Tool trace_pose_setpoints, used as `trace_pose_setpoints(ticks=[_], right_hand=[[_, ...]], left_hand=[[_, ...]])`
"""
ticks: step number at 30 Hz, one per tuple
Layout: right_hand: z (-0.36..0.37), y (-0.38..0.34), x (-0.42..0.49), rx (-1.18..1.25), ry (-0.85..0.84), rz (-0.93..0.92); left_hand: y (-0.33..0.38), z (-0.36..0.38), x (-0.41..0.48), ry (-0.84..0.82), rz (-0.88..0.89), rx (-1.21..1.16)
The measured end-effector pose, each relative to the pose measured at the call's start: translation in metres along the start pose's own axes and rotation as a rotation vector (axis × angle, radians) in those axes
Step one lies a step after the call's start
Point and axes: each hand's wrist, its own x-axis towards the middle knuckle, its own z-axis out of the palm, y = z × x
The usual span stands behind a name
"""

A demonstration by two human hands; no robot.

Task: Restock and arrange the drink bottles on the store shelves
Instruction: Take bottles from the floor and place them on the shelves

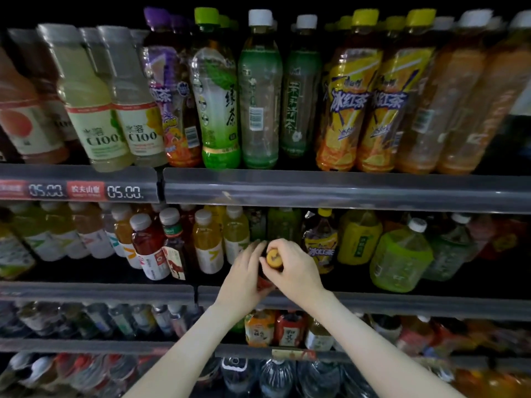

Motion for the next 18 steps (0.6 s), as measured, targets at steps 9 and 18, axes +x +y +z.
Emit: trace_pose_setpoints(ticks=[9, 18], right_hand=[[-0.086, -0.033, -0.042, 0.086, 0.213, 0.266], [-0.217, 0.011, -0.169, -0.070, 0.158, 0.776]], left_hand=[[0.082, -0.050, 0.004, -0.376, -0.029, -0.274], [0.237, 0.026, -0.017, -0.635, 0.138, -0.205]])
